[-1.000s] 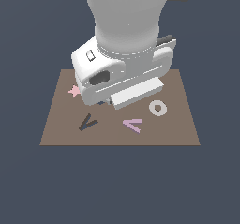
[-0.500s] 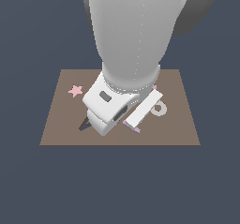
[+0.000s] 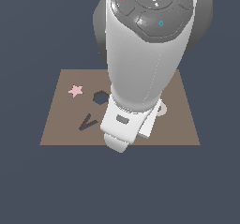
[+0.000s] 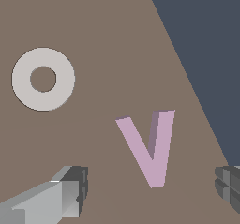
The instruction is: Insert a designated object into the corresponding slot on a board.
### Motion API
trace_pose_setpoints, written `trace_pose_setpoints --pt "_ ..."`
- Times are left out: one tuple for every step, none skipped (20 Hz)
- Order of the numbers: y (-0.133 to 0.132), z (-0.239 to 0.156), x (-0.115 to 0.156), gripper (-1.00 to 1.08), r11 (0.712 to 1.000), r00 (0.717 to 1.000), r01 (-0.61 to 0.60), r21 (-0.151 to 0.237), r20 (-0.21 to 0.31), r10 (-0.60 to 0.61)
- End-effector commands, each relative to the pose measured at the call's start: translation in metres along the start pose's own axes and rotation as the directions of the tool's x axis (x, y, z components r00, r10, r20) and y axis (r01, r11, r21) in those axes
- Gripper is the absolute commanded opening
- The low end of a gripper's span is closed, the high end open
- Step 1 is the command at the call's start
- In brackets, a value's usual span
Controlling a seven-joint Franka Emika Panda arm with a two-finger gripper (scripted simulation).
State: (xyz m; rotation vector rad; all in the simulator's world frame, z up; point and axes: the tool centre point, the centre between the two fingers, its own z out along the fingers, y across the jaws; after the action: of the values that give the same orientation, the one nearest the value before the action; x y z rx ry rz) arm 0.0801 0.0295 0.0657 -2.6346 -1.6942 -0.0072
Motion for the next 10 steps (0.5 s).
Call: trace_pose_setpoints --pt "0.002 0.005 0.003 1.0 0.998 0.998 0.058 -0.002 0.003 -0.058" --pt "0.002 0.007 0.004 1.0 0.997 0.997 0.076 -0.002 0.004 -0.076" --pt "0.003 0.009 0.006 1.0 0.996 0.996 0.093 -0.002 0.005 -0.093" --pt "0.003 0.01 0.006 1.0 0.994 0.994 0.109 -0.003 0.006 -0.109" --pt "0.003 0.011 0.007 1.0 0.992 0.992 0.123 -0.003 0.007 -0.123" --pt "0.004 0.013 0.008 1.0 0.991 0.991 0.135 -0.003 0.008 -0.135" --pt "0.004 0.014 0.009 1.0 0.989 0.989 0.146 -0.003 0.008 -0.146" --pt "0.004 0.015 0.009 1.0 0.988 0.988 0.155 -0.003 0.009 -0.155" --pt "0.004 0.015 0.01 1.0 0.987 0.987 0.162 -0.004 0.009 -0.162" --pt "0.004 0.016 0.01 1.0 0.986 0.986 0.168 -0.004 0.01 -0.168"
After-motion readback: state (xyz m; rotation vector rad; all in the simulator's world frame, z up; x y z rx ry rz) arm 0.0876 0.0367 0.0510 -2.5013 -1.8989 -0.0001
